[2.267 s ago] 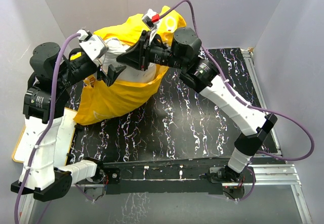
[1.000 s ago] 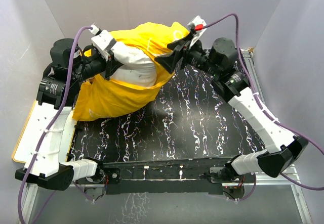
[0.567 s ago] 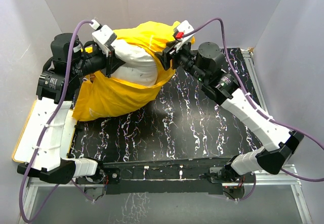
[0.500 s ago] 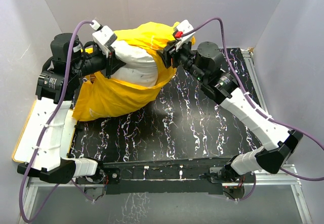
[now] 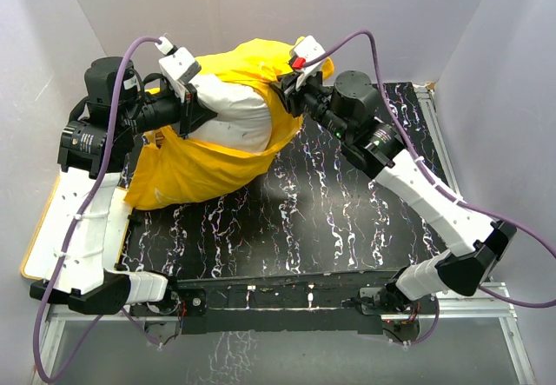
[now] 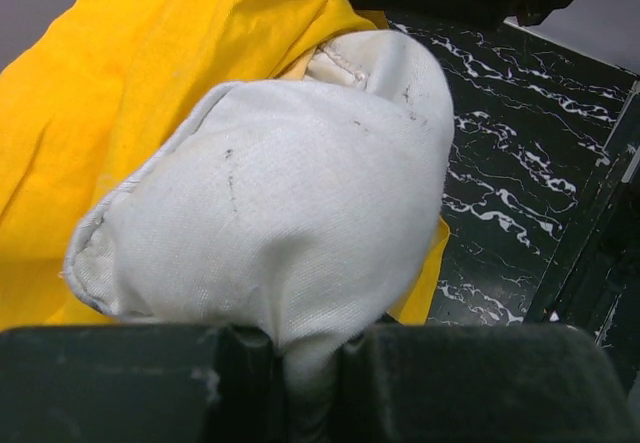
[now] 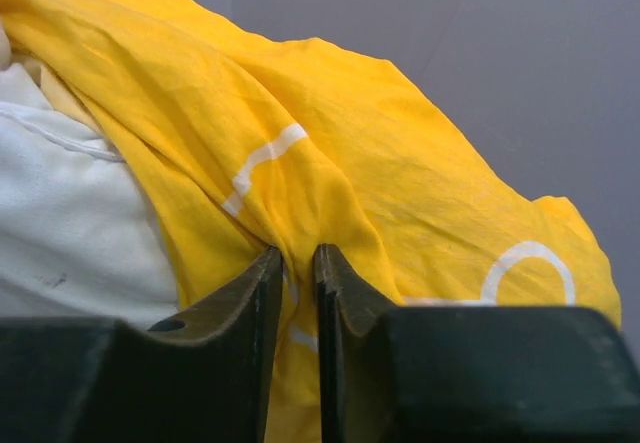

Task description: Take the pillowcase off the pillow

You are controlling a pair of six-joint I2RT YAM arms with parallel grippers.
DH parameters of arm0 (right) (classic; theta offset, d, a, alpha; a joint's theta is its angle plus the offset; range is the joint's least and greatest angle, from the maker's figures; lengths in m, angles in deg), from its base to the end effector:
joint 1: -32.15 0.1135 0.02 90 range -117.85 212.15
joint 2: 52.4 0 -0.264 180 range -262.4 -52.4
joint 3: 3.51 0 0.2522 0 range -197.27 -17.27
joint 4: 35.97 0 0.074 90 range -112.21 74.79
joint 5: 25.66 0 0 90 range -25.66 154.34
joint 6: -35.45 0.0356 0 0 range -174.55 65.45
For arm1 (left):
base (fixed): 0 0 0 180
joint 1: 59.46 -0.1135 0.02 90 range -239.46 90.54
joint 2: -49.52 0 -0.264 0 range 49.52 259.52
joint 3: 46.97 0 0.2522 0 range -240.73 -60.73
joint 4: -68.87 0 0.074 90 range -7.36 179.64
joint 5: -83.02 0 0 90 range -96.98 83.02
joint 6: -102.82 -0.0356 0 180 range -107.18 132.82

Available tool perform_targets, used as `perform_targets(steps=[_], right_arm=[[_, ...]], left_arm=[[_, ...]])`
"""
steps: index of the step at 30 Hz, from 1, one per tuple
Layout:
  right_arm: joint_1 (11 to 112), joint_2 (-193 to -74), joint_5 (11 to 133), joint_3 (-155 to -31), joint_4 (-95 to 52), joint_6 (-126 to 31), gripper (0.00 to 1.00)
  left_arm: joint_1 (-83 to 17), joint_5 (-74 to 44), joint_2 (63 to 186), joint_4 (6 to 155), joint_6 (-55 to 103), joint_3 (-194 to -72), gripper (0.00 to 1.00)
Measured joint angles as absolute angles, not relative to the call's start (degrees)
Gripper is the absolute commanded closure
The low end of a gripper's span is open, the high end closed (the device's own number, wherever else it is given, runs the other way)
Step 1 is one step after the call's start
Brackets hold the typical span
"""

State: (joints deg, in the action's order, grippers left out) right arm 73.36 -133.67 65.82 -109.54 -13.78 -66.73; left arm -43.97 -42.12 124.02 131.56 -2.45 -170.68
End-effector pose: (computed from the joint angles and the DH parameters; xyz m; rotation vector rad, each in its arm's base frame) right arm 0.2389 0.2105 0.4850 -0.7108 1.3672 0.4232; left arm 0.2012 -0.0770 0.5348 0.8817 1.5648 -0.5544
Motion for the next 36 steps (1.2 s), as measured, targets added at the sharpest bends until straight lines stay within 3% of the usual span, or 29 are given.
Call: perform_targets(steps=[11,26,36], right_arm=[[68.7,-142.6,61.5,-117.0,-15.1,-63.7,0.92],[59.5,-147.7,68.6,-123.6,-14.4,-51.1,0.92],[42.0,-159.7,57.1,-124.4,-12.7,-45.2,0.92]], left_arm=[[-44.0,-45.2,124.0,135.4,-6.6,-171.4,1.00],[-44.0,-46.6,120.8,148.6,-23.1,-172.2,1.00],[-44.0,-45.7,112.6,163.6,-25.2,-176.7,1.00]])
